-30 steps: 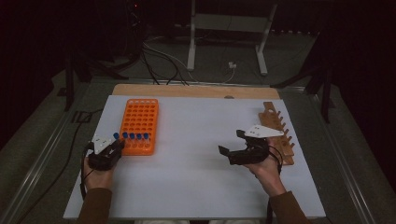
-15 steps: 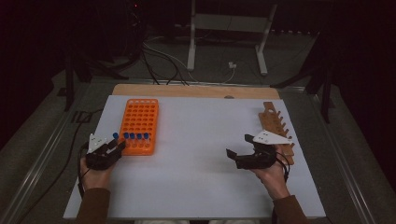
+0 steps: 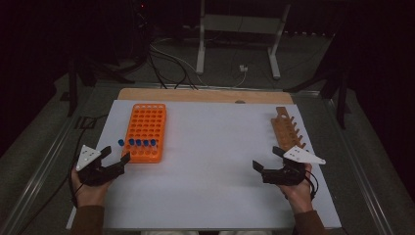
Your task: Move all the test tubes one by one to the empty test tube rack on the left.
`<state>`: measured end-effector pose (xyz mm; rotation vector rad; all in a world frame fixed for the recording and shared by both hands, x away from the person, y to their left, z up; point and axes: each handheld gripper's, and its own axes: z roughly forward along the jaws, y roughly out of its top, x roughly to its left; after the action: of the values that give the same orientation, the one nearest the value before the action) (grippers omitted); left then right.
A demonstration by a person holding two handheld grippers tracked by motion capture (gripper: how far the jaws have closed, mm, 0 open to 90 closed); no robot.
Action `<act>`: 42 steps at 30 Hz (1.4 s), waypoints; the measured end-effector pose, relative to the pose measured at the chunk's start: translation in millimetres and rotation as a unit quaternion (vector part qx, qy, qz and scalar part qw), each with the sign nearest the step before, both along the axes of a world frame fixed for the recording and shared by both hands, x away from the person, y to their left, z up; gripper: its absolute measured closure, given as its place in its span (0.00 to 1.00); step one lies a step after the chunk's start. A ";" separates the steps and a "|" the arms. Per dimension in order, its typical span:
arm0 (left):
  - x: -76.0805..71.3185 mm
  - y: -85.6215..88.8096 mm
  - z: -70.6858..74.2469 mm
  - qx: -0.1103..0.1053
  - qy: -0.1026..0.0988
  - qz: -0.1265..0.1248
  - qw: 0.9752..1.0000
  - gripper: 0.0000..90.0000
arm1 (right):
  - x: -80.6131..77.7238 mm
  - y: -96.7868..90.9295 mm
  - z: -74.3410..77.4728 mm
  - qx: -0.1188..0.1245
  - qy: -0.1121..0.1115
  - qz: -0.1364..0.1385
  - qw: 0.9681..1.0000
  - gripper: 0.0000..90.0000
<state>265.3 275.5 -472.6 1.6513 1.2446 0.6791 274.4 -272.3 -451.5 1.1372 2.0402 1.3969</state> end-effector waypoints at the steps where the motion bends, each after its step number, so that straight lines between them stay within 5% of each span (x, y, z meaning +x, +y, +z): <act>1: -2.1 -0.4 1.0 0.000 -0.002 -0.003 1.000 0.19 | -1.0 -2.7 -0.9 0.003 -0.001 -0.002 1.000 0.05; 12: -22.8 -1.7 10.1 -0.005 -0.024 -0.018 1.000 0.02 | -11.8 -25.5 -8.5 0.018 -0.018 -0.023 0.999 0.03; 24: -31.3 2.4 13.5 -0.015 -0.049 -0.019 0.999 0.01 | -15.1 -34.3 -12.2 0.032 -0.025 -0.038 0.998 0.03; 42: -36.4 2.2 16.1 -0.019 -0.059 -0.021 0.998 0.01 | -14.9 -38.6 -15.1 0.032 -0.028 -0.052 0.998 0.01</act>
<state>228.9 277.7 -456.4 1.5797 1.1286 0.7125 259.5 -310.9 -466.6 1.2005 1.8813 1.4359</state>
